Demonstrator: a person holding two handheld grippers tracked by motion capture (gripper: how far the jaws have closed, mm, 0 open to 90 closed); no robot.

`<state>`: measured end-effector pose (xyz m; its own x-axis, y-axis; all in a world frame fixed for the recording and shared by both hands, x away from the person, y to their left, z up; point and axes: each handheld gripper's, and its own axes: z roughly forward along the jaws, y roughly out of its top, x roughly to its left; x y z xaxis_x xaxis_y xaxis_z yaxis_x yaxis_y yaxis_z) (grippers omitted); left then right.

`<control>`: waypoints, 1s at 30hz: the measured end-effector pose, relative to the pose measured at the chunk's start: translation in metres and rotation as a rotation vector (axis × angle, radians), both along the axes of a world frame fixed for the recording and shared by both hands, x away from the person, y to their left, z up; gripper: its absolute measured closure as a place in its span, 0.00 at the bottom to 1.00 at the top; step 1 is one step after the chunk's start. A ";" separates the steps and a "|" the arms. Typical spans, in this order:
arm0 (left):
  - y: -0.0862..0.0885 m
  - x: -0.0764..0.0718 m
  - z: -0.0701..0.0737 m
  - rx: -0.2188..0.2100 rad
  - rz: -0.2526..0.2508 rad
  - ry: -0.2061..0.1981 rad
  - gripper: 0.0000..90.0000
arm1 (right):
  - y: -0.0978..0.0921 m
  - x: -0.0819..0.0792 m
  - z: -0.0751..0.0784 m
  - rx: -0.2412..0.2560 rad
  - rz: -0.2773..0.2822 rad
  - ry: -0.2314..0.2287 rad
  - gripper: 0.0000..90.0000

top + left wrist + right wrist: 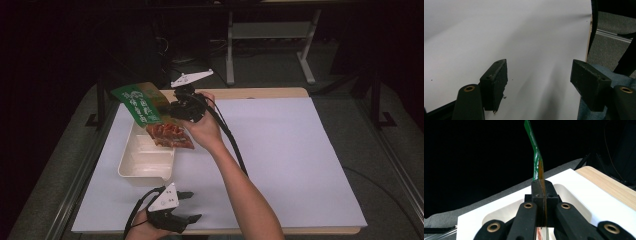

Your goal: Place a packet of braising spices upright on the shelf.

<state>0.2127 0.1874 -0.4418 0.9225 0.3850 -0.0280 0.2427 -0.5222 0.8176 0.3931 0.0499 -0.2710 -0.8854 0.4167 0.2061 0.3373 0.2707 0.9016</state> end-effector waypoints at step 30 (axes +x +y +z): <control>0.001 0.003 -0.003 0.005 0.007 0.005 0.33 | 0.046 0.025 -0.057 0.082 0.004 0.029 0.99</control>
<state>0.2158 0.1888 -0.4448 0.9195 0.3920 -0.0305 0.2506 -0.5246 0.8136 0.4183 0.0963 -0.3279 -0.8803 0.3937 0.2646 0.3624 0.1983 0.9107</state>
